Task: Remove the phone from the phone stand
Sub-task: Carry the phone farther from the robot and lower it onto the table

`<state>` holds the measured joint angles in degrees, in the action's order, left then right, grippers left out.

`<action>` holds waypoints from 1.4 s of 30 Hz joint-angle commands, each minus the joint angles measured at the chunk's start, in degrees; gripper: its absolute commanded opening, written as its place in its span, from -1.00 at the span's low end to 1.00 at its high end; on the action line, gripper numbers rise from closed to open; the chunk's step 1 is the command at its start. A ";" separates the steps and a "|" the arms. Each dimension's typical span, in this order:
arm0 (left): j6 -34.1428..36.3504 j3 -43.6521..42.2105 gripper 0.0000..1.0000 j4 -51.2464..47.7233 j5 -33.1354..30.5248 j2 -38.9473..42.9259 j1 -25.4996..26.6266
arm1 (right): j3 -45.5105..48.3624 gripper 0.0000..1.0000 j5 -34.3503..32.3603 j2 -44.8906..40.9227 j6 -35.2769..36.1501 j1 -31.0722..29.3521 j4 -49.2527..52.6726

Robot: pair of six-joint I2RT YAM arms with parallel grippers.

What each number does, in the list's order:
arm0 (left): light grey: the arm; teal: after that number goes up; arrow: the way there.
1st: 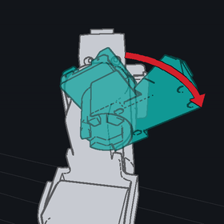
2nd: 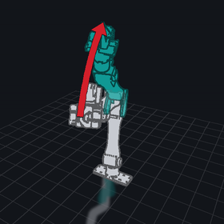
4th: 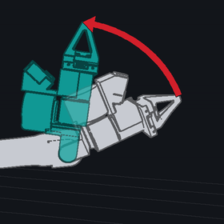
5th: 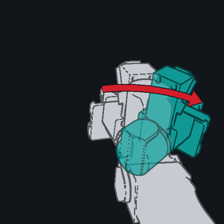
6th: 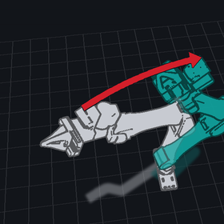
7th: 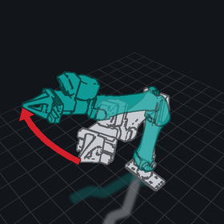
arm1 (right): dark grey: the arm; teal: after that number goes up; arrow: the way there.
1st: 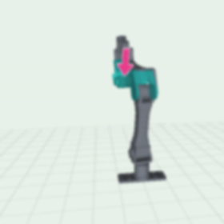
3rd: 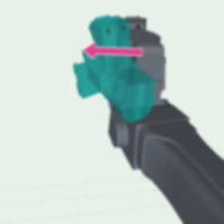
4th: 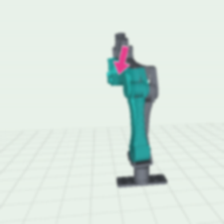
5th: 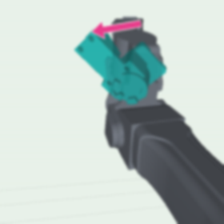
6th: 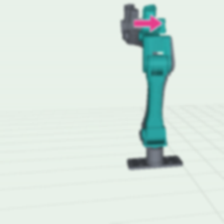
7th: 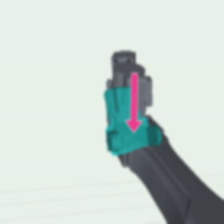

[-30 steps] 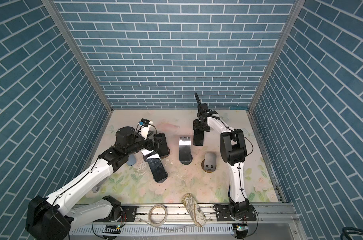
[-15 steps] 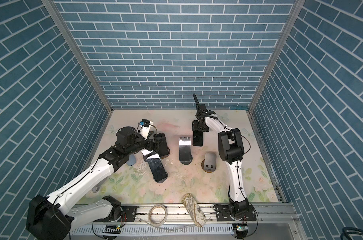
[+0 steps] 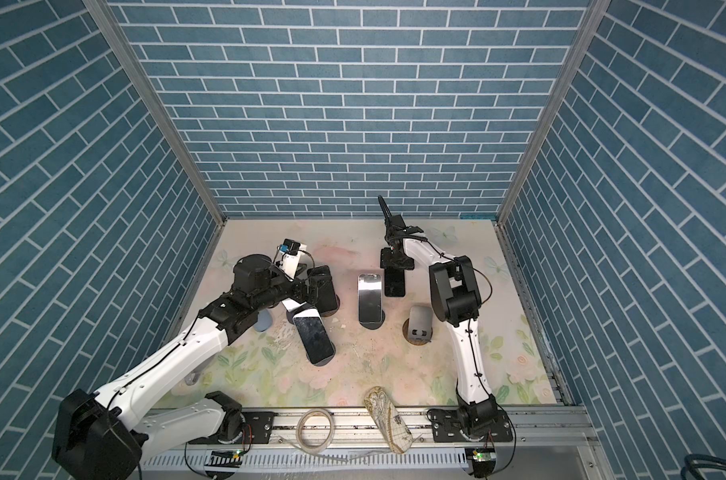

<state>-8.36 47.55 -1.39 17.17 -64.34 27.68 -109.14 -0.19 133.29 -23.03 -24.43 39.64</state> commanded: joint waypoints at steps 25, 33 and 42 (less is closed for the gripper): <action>-0.25 -0.43 0.99 1.21 -2.58 -0.09 0.19 | -3.49 0.11 -5.88 4.66 0.97 -0.69 3.68; 0.01 -0.51 0.99 0.95 -3.19 -0.09 0.19 | -4.32 0.27 -6.67 5.23 0.93 -0.96 4.47; 0.10 -0.44 0.99 0.77 -3.46 -0.16 0.19 | -5.05 0.36 -6.76 5.85 1.00 -1.07 5.05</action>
<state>-8.54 47.53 -1.37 14.24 -64.31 27.68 -112.90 -5.54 135.92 -23.03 -25.39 42.02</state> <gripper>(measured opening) 0.996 0.736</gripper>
